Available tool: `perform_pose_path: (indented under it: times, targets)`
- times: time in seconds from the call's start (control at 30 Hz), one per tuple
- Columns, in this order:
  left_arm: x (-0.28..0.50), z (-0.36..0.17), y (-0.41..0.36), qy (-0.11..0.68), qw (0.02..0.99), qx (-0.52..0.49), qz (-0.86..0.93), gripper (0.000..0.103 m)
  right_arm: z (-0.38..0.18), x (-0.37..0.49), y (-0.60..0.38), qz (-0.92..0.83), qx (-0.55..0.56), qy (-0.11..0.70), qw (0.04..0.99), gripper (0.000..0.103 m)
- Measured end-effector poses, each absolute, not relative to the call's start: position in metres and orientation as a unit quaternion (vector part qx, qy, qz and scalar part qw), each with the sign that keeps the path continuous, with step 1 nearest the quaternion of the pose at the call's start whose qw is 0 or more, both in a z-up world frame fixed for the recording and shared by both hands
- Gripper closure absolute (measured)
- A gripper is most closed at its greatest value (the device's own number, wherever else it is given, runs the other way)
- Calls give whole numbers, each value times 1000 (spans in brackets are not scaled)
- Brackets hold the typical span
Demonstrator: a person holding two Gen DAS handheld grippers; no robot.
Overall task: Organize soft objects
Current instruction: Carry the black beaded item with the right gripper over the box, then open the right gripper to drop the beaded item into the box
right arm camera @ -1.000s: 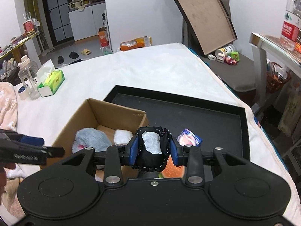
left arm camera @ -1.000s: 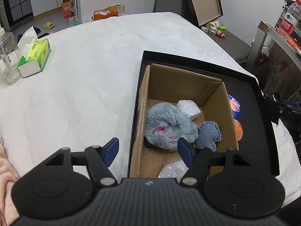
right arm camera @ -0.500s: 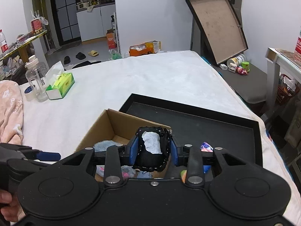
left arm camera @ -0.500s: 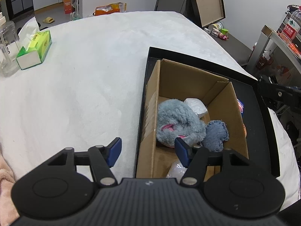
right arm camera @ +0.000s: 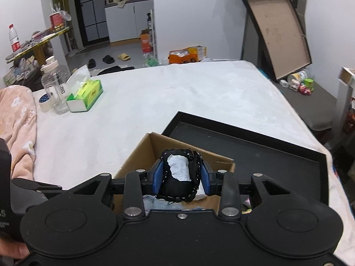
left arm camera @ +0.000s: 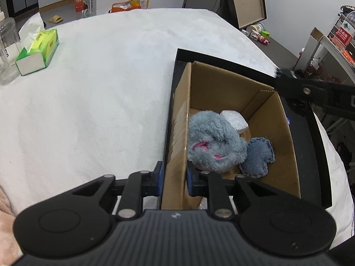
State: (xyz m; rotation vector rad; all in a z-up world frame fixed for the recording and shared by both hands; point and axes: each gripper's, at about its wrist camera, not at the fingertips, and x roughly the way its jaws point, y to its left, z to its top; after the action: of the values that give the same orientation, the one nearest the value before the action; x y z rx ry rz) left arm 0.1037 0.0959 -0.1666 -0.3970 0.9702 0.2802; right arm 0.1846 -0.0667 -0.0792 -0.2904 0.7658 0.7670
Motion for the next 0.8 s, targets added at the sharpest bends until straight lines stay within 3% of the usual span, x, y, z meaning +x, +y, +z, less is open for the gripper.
perform_pose_path:
  times: [0.4,0.73,0.8]
  targets:
    - [104,-173,99,464,853,-202,126,89,-87,195,-39,367,-130,375,841,67]
    - [104,-173,99,463,853,-204,125,89,-88,204,-29,372,-122,369,843,39]
    - [104,-173,98,464,853,-203,126,89,-88,204,-34,370,-120,369,844,38]
